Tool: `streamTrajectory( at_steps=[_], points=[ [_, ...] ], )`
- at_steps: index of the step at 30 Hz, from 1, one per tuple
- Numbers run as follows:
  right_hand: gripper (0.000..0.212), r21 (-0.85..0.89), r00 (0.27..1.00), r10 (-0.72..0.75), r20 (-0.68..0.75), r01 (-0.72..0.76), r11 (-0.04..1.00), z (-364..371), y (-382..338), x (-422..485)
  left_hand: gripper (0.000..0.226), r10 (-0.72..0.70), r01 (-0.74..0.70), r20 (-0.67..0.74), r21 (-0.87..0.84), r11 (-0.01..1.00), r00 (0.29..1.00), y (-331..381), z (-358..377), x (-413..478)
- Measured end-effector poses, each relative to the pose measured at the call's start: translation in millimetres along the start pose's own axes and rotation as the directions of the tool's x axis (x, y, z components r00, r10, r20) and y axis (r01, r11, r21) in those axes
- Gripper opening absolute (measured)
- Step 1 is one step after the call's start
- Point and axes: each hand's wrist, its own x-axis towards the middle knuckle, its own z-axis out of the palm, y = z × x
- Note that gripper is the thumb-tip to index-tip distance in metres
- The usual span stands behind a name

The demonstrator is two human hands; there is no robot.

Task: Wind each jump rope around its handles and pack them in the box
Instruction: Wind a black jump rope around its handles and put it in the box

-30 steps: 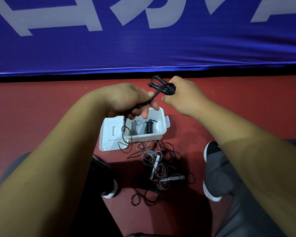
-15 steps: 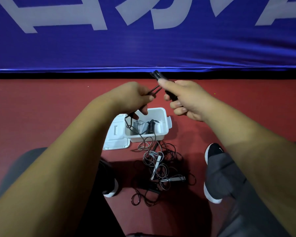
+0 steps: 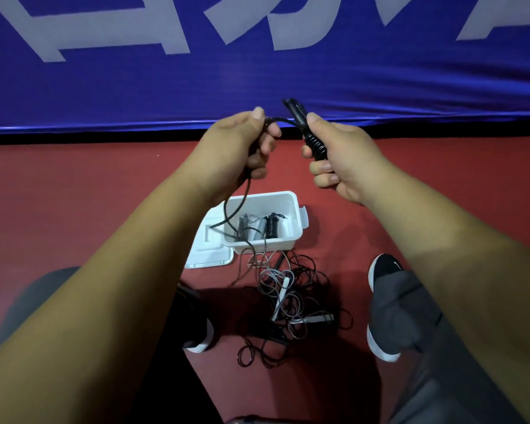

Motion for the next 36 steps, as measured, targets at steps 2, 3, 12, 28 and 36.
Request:
streamTrajectory(
  at_steps=[2,3,12,28,36],
  points=[
    [0.026,0.055,1.0,0.013,0.002,-0.013,0.998,0,-4,-2,0.024,0.025,-0.031,0.052,0.118,0.993,0.998,0,-8,-1],
    [0.026,0.082,1.0,0.022,0.005,-0.023,0.996,0,-6,-2,0.018,0.033,-0.051,0.077,0.24,0.969,0.996,1,-11,-2],
    [0.022,-0.06,0.988,-0.014,0.156,0.023,0.998,0,-3,-13,0.058,-0.168,0.032,0.142,0.664,0.747,0.975,0,-22,-3],
    [0.027,-0.237,0.942,0.054,0.333,0.028,0.971,12,11,-30,0.022,0.1,-0.109,0.05,0.251,0.962,0.994,2,-23,8],
    [0.032,-0.296,0.927,0.185,0.326,-0.086,0.951,8,6,-31,0.016,0.163,-0.155,0.01,0.374,0.914,0.987,0,-16,6]
  ],
)
